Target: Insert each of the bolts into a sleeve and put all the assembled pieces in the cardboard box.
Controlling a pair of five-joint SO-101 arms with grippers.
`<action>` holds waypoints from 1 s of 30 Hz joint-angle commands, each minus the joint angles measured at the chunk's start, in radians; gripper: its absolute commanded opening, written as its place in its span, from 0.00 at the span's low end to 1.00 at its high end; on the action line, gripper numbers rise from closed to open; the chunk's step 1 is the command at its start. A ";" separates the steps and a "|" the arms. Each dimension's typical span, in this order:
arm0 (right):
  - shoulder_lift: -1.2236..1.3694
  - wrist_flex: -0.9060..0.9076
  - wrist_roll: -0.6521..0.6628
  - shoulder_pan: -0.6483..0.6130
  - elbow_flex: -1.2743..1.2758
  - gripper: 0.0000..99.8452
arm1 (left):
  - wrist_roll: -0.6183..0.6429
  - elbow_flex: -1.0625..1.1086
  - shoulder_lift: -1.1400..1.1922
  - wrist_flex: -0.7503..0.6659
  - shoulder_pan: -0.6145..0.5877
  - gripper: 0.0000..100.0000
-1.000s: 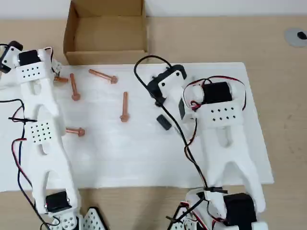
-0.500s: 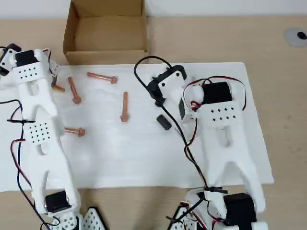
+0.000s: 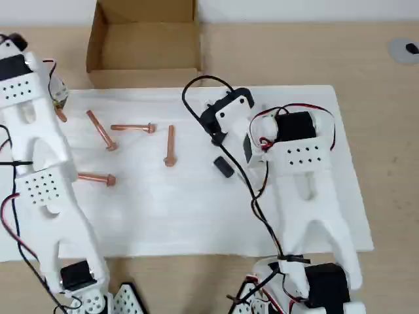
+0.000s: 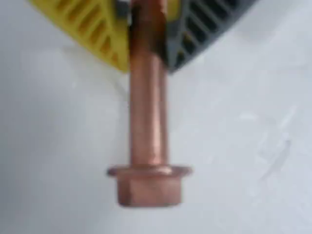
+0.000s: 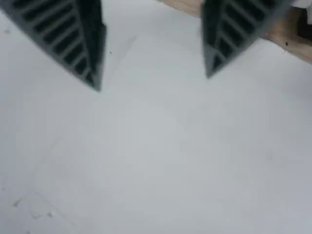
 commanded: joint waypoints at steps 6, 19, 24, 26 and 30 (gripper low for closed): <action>-0.002 -0.011 0.000 -0.013 0.002 0.17 | -0.493 0.476 -0.361 0.008 -0.077 0.01; -0.002 -0.083 0.003 -0.012 0.093 0.17 | -0.790 1.115 -0.613 -0.087 -0.097 0.01; -0.002 -0.129 0.006 -0.010 0.165 0.17 | -0.750 1.151 -0.613 -0.155 -0.107 0.06; -0.002 -0.138 0.006 -0.010 0.176 0.17 | -0.692 1.143 -0.618 -0.178 -0.117 0.08; -0.002 -0.138 0.006 -0.010 0.174 0.17 | -0.669 1.099 -0.619 -0.181 -0.140 0.09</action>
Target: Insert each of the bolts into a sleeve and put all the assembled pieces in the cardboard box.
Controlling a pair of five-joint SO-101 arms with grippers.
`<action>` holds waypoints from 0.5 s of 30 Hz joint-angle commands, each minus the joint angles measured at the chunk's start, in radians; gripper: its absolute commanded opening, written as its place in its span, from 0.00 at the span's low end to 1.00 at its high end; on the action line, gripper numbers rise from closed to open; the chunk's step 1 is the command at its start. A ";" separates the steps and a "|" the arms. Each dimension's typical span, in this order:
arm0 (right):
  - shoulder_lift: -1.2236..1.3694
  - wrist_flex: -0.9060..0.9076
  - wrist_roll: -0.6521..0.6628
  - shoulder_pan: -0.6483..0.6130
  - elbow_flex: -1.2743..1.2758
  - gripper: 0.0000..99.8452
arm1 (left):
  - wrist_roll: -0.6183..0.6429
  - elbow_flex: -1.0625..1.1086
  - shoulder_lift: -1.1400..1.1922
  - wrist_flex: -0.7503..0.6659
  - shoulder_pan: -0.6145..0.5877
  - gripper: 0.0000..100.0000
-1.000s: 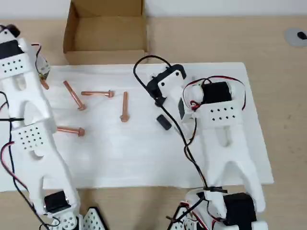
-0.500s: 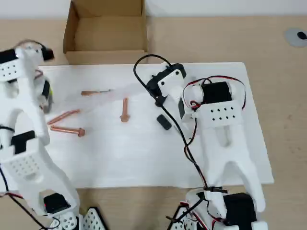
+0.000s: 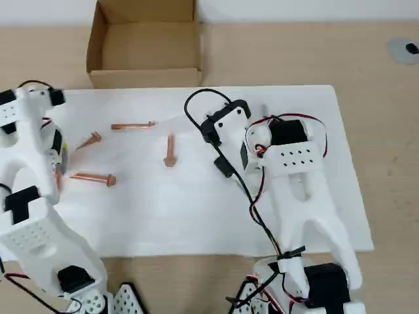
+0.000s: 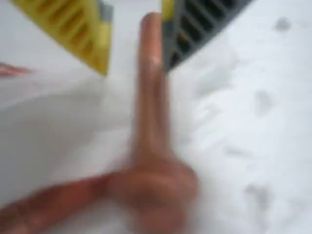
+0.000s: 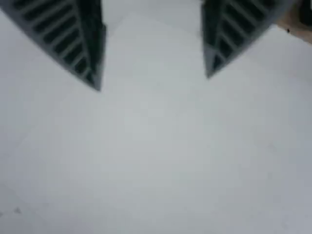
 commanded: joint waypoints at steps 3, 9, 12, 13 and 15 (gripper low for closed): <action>-0.004 -0.012 0.008 -0.012 0.001 0.17 | 0.015 -0.055 -0.065 -0.020 -0.051 0.11; -0.004 -0.026 0.008 -0.013 0.002 0.17 | 0.015 -0.081 -0.065 -0.018 -0.072 0.16; -0.004 -0.026 0.008 -0.013 0.002 0.17 | 0.021 -0.149 -0.065 -0.009 -0.121 0.17; -0.004 -0.026 0.006 -0.013 0.002 0.17 | 0.041 -0.181 -0.067 -0.005 -0.149 0.16; -0.004 -0.028 0.006 -0.013 0.002 0.17 | 0.092 -0.272 -0.076 0.040 -0.204 0.16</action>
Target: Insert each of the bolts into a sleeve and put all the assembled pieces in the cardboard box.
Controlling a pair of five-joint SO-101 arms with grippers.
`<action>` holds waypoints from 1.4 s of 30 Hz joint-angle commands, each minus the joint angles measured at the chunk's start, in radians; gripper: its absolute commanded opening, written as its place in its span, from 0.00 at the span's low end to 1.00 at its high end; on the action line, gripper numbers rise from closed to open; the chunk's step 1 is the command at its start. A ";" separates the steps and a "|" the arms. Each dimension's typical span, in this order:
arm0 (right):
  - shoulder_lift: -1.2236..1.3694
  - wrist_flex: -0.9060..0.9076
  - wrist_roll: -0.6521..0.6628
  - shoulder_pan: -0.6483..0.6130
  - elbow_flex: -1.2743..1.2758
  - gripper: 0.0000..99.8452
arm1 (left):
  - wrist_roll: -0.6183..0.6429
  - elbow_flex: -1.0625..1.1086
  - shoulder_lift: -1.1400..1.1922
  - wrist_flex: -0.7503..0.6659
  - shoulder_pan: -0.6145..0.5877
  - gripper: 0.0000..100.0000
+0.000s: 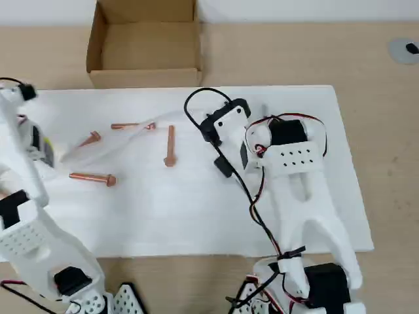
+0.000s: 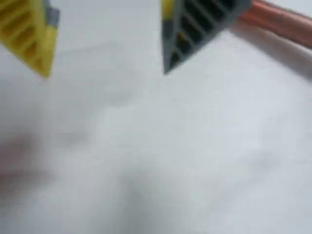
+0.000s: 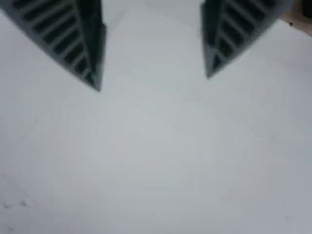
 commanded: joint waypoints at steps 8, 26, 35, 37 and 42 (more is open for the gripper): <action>-0.004 -0.040 0.000 -0.013 0.002 0.17 | 0.647 -0.101 -0.298 0.181 -0.402 0.16; -0.002 -0.043 0.002 -0.013 0.002 0.17 | 0.835 0.821 -0.611 -0.098 -0.569 0.10; -0.002 -0.044 0.005 -0.013 0.002 0.17 | 0.273 0.764 -0.613 -0.095 -0.551 0.10; -0.002 -0.046 0.005 -0.013 0.002 0.17 | 0.173 0.733 -0.611 -0.095 -0.451 0.10; -0.002 -0.046 0.002 -0.013 0.004 0.17 | 0.106 0.655 -0.618 -0.137 -0.178 0.10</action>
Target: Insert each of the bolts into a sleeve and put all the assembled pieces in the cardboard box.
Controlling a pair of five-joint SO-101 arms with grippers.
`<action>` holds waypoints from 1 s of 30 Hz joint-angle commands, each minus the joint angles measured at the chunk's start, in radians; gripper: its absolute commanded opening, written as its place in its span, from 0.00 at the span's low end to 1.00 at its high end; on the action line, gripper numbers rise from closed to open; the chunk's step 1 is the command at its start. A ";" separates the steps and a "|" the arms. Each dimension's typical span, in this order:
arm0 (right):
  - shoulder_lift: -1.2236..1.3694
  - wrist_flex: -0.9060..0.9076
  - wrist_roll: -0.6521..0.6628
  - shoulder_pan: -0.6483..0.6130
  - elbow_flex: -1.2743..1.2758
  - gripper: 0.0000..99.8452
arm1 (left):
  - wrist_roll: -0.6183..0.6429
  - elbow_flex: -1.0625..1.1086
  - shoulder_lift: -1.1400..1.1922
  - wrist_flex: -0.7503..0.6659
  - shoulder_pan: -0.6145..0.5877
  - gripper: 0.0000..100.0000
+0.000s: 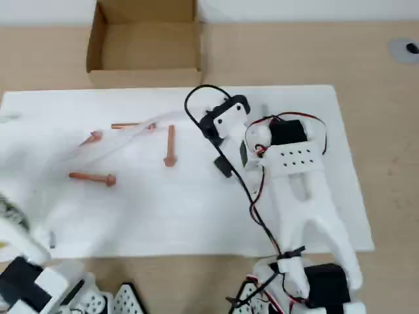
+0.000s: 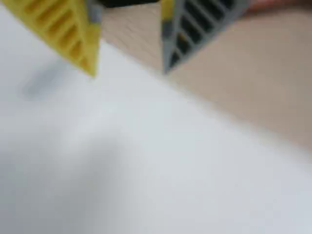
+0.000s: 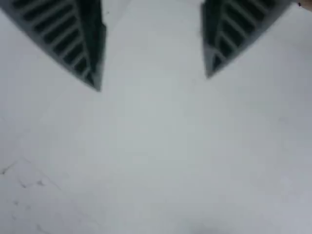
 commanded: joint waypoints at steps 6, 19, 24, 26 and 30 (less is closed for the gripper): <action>-0.004 0.002 -0.002 -0.013 0.002 0.17 | -0.017 -0.235 -0.030 -0.081 0.396 0.10; -0.004 0.014 -0.002 -0.010 0.002 0.17 | -0.879 -0.173 -0.030 -0.083 0.663 0.10; -0.004 0.014 -0.002 -0.010 0.004 0.17 | -1.042 -0.149 -0.019 -0.081 0.680 0.10; -0.004 0.014 -0.002 -0.010 0.004 0.17 | -1.086 -0.130 0.001 -0.075 0.713 0.10; -0.004 0.014 -0.002 -0.008 0.004 0.17 | -1.171 -0.091 0.051 -0.077 0.753 0.10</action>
